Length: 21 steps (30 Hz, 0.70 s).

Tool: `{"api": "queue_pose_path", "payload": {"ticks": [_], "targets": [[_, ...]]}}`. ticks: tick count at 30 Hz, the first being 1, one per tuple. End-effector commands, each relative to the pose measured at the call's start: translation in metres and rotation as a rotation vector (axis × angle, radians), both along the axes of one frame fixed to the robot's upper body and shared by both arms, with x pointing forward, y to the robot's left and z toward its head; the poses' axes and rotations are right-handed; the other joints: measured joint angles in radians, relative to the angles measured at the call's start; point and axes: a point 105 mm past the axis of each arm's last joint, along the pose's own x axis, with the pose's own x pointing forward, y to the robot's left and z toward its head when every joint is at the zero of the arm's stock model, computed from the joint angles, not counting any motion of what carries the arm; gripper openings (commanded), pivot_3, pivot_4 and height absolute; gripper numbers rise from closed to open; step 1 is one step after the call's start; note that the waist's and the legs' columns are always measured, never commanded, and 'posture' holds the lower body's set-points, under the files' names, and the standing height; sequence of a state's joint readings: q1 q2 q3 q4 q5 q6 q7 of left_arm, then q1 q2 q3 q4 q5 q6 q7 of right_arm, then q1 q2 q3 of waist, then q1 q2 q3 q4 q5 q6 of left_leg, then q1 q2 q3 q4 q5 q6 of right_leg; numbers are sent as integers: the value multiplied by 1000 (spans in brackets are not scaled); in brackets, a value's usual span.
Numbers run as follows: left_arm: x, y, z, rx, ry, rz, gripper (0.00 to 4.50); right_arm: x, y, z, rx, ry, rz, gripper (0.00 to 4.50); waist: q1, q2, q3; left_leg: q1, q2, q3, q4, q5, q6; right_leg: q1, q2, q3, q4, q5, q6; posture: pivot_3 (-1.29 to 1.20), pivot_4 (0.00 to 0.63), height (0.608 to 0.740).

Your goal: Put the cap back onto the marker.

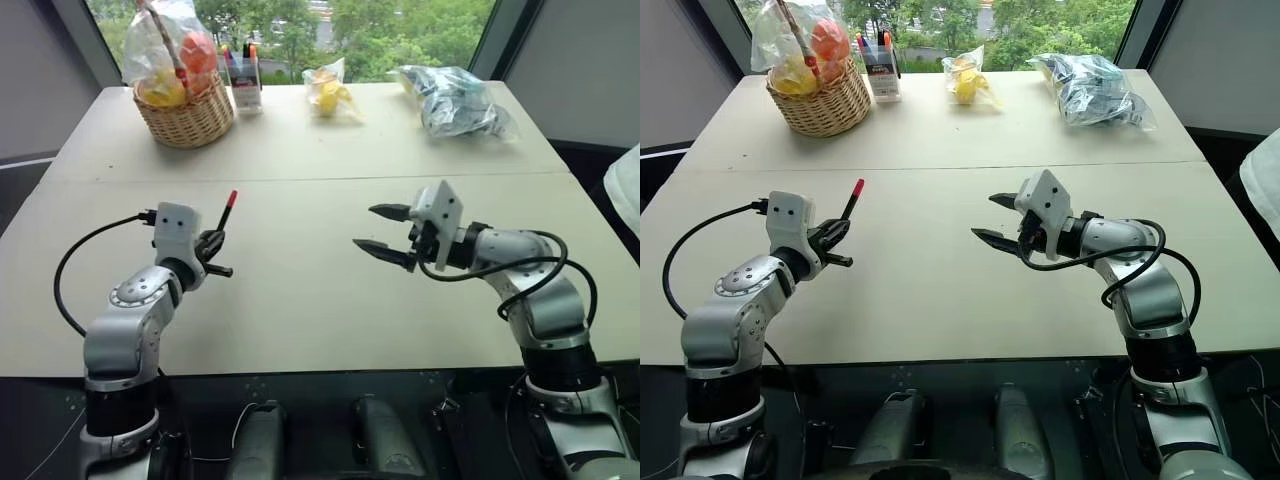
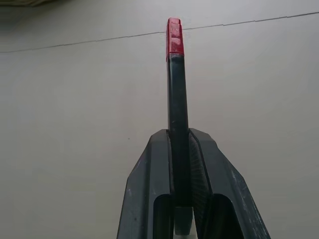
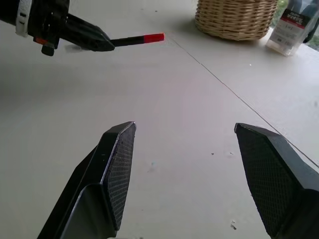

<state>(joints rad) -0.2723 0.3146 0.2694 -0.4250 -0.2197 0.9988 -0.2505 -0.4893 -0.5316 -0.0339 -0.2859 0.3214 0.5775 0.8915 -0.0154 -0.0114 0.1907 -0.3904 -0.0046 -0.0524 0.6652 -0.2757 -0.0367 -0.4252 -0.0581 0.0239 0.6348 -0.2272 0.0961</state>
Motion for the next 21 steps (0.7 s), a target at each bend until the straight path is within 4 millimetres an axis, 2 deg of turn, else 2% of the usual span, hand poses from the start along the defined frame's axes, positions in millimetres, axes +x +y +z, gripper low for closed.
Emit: {"api": "queue_pose_path", "payload": {"ticks": [1, 3, 6, 10, 14, 16, 17, 21], "targets": [[-11, 20, -8, -16, 51, 116, 0, -17, 1, 55, 102, -68, 90, 3245, -1, 0, 0, 0, 0, 0, 0, 0, 0, 0, 0, 0, 0, 0, 0, 0, 150, 740], [-15, 26, -18, -1, 93, 136, 0, -25, 0, 66, 87, -59, 146, 3245, 1, 0, 0, 0, 0, 0, 0, 0, 0, 0, 0, 0, 0, 0, 0, 0, 150, 740], [-18, 29, -28, -4, 129, 148, 0, -34, -3, 72, 30, -41, 203, 3245, 6, -1, 0, 0, 0, 1, -1, 0, 0, 1, 0, -2, -2, 0, 0, 0, 150, 740], [-20, 30, -33, -16, 146, 149, 0, -42, -7, 73, -30, -15, 255, 3245, 5, -1, 0, 0, 0, 2, 0, 0, 0, 3, -1, -3, -3, 0, 0, 0, 150, 740], [-21, 30, -35, -17, 150, 147, 0, -41, -8, 72, -51, -14, 254, 3245, 2, -1, 0, 0, 0, 2, 0, 0, 0, 3, 0, -3, -3, 0, -1, 0, 150, 740], [-21, 31, -35, -19, 146, 149, 975, -41, -9, 69, -60, -11, 252, 3345, 3, -1, 0, 0, 0, 2, 0, 0, 0, 3, 0, -3, -3, 0, -1, 0, 150, 740], [-21, 31, -35, -21, 143, 149, 1288, -40, -9, 68, -65, -10, 250, 3345, 3, -1, 0, 0, 0, 2, 0, 0, 0, 3, 0, -3, -3, 0, -1, 0, 150, 740], [-22, 30, -32, -12, 126, 145, 3367, -39, -9, 67, -70, -10, 247, 3345, 2, -1, 0, 0, 0, 2, 0, 0, 0, 3, 0, -3, -3, 0, -1, 0, 150, 740]]}}
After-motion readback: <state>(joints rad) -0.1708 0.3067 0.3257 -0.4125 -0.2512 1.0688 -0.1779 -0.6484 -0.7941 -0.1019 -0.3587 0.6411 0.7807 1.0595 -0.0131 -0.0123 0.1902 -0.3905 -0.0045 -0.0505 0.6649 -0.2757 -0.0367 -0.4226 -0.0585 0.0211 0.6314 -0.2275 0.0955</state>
